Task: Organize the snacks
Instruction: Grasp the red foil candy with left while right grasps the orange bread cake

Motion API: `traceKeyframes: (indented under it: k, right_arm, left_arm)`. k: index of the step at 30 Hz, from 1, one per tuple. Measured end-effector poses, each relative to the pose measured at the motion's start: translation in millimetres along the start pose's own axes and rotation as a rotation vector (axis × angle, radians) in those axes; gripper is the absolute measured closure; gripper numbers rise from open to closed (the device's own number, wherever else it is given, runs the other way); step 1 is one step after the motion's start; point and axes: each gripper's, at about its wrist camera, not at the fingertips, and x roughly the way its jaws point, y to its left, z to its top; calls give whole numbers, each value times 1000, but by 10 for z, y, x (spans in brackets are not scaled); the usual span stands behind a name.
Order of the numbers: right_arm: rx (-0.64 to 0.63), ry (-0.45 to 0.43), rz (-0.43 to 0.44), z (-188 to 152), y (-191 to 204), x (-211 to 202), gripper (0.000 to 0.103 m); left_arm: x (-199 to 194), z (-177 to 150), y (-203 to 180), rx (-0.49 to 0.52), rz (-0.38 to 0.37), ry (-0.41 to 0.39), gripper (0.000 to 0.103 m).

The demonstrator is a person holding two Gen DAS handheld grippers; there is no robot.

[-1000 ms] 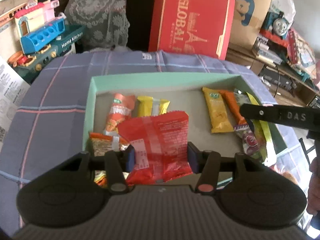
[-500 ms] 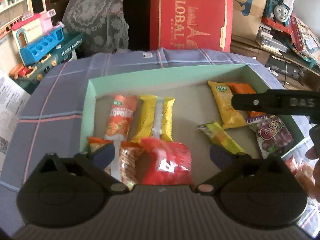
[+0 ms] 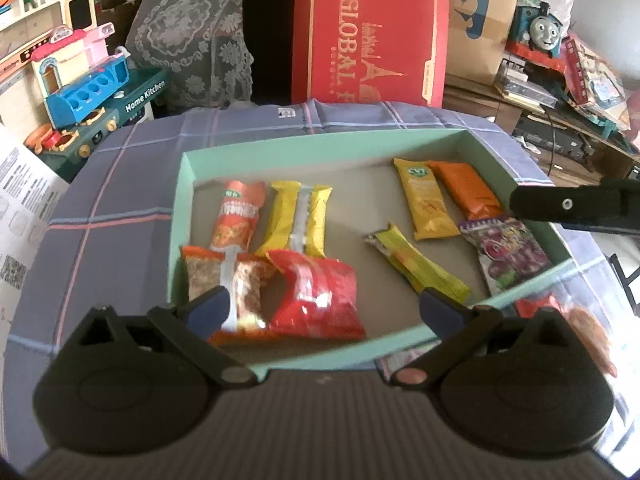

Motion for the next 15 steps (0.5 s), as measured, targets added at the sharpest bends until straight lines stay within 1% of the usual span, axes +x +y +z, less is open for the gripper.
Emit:
traceKeyframes:
  k: [4,7,12,15]
  right_arm:
    - [5,-11,5,-136,-41,-249,0]
    - [16,-8,1,-274,-126,-405,0]
    - [48,4,-27,-575,-335,-626,0]
    - [72,7,-59,-760,-478,-733,0]
  left_arm:
    - [-133,-188,-38,7,-7,12,0]
    - [-158,-360,-75,9,-8,45,0]
    - [-168,-637,-125,-3,-28,94,0]
    - [-147,-754,-178,-8,-34,121,0]
